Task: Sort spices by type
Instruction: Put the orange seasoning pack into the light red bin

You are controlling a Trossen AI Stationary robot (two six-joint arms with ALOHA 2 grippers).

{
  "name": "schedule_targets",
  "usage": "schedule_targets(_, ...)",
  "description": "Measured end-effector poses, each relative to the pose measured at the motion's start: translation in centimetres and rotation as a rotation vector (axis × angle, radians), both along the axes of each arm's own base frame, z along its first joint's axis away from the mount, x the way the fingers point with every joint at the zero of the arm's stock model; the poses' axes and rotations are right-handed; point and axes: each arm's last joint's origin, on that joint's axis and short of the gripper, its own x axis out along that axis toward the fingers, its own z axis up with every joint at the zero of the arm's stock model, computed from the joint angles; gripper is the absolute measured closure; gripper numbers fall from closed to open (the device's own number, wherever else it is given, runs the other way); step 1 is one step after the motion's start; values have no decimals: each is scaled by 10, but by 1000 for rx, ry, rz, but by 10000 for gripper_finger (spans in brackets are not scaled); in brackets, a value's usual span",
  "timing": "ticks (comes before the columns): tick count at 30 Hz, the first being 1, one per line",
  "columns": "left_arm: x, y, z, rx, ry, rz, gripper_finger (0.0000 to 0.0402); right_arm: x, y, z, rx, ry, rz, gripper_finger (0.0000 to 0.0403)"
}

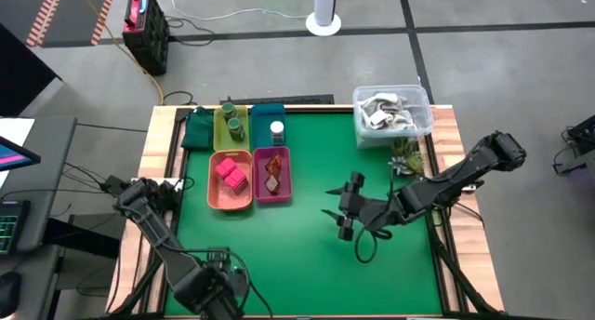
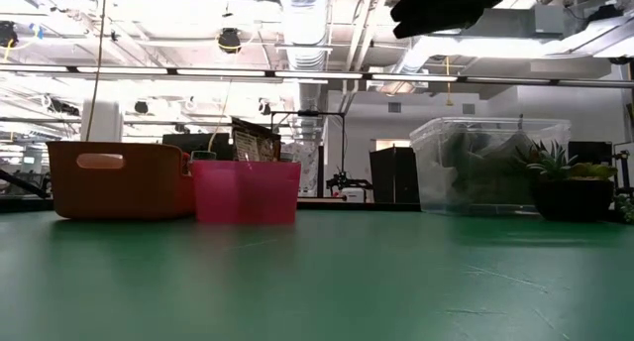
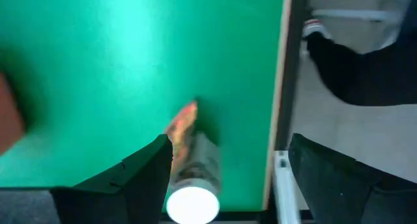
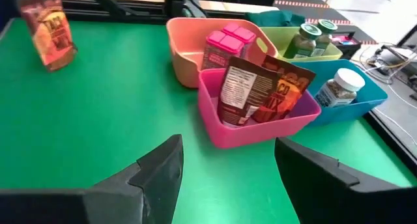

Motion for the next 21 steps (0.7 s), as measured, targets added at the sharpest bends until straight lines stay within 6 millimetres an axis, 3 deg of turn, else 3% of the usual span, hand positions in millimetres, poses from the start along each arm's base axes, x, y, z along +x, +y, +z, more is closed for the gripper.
schedule_targets(7, -3, -11, 1, -49, -40, -51, 111, -3, 7, 0, 26, -18, -13, 133)
schedule_targets(14, -18, -12, -2, 96, -36, -102, 111, -4, 11, 0, 37, -25, -1, 133)
schedule_targets(21, -16, -5, -8, 165, -10, -107, 111, -5, 14, 1, 41, -34, 8, 133)
